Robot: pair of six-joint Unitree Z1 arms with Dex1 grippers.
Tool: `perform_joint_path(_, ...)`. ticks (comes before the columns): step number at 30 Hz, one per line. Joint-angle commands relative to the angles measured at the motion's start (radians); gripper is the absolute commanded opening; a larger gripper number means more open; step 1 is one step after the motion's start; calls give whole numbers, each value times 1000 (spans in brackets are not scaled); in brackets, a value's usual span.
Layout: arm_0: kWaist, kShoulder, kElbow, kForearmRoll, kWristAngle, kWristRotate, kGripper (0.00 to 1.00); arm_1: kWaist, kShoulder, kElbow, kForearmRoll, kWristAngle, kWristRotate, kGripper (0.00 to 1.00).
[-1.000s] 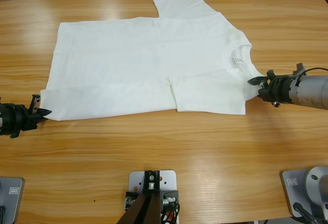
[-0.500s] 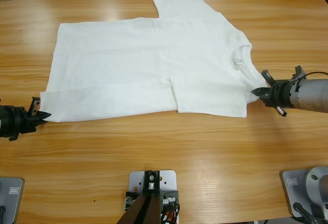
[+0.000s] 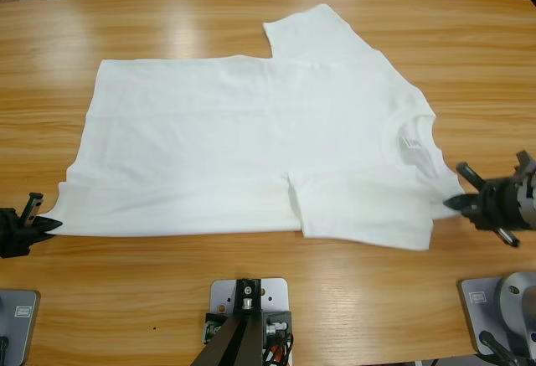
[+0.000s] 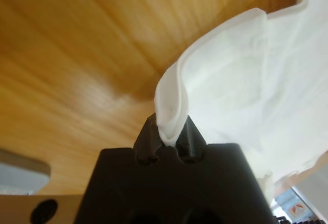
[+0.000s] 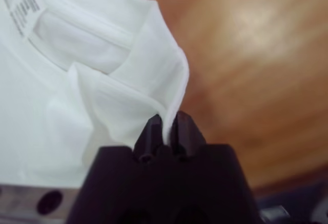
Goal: Fold clothes
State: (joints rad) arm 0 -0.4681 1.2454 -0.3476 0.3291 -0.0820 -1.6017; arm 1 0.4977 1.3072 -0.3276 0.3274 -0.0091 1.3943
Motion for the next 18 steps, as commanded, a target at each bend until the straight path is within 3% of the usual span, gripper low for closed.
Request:
perform_joint_path(1,-86,-57,-49,140,-4,-80,0,124,-58,-56,175,-22,156,0)
perform_joint_path(8,-156,-47,-82,200,-6,-129,0,263,-43,-111,290,-19,285,0)
perform_joint_path(18,-165,-22,-130,284,-34,-146,0,291,6,-155,316,0,353,0)
